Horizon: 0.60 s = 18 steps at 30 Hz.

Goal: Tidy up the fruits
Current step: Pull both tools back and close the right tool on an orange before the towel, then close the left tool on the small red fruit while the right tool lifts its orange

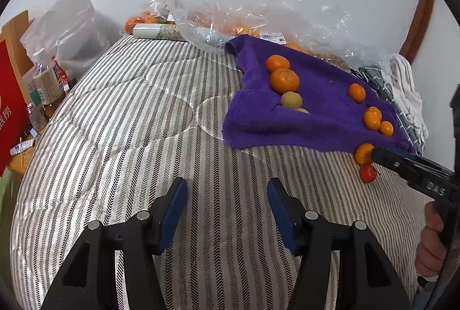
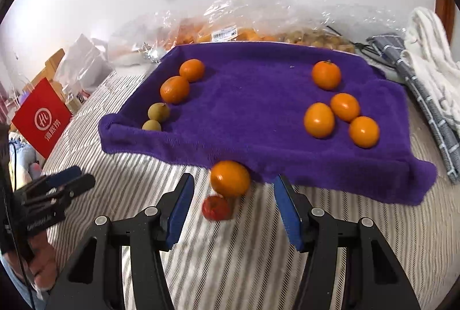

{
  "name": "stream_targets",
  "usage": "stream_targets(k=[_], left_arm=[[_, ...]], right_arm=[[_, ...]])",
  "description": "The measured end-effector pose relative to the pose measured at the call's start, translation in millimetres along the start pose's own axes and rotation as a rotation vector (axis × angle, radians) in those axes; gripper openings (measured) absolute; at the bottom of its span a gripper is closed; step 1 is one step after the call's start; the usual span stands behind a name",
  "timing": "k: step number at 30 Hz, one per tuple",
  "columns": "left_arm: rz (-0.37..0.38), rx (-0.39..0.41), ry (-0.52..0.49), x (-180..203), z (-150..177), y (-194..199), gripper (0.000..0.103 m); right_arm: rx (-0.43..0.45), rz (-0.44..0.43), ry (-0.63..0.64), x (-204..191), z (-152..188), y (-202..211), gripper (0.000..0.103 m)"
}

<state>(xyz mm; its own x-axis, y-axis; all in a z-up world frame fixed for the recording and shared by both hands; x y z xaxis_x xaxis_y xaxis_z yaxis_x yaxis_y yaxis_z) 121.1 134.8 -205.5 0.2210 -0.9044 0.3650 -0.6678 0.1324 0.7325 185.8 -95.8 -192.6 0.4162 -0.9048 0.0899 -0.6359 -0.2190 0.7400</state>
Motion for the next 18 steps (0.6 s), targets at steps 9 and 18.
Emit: stream_targets(k=[9,18], left_arm=[[0.008,-0.002,0.010,0,0,-1,0.058],[0.017,-0.011,-0.001,2,0,-2,0.065]], right_arm=[[-0.070,-0.032,-0.054,0,-3,-29,0.038],[0.039,0.036,-0.048,15,4,25,0.038]])
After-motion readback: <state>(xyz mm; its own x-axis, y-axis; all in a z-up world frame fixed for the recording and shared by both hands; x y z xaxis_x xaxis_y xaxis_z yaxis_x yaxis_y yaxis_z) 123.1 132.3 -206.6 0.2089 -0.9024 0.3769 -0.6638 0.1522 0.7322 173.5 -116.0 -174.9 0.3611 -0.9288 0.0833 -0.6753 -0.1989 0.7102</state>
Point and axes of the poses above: each gripper's, at about its wrist camera, not at the fingertips, and y roughly against the way its jaws point, x to its right, z to its underside, the point moved 2 cm from there along -y, roughly the way its jaws point, and after that the axes turned 15 degrees about y, right-handed, at the moved point
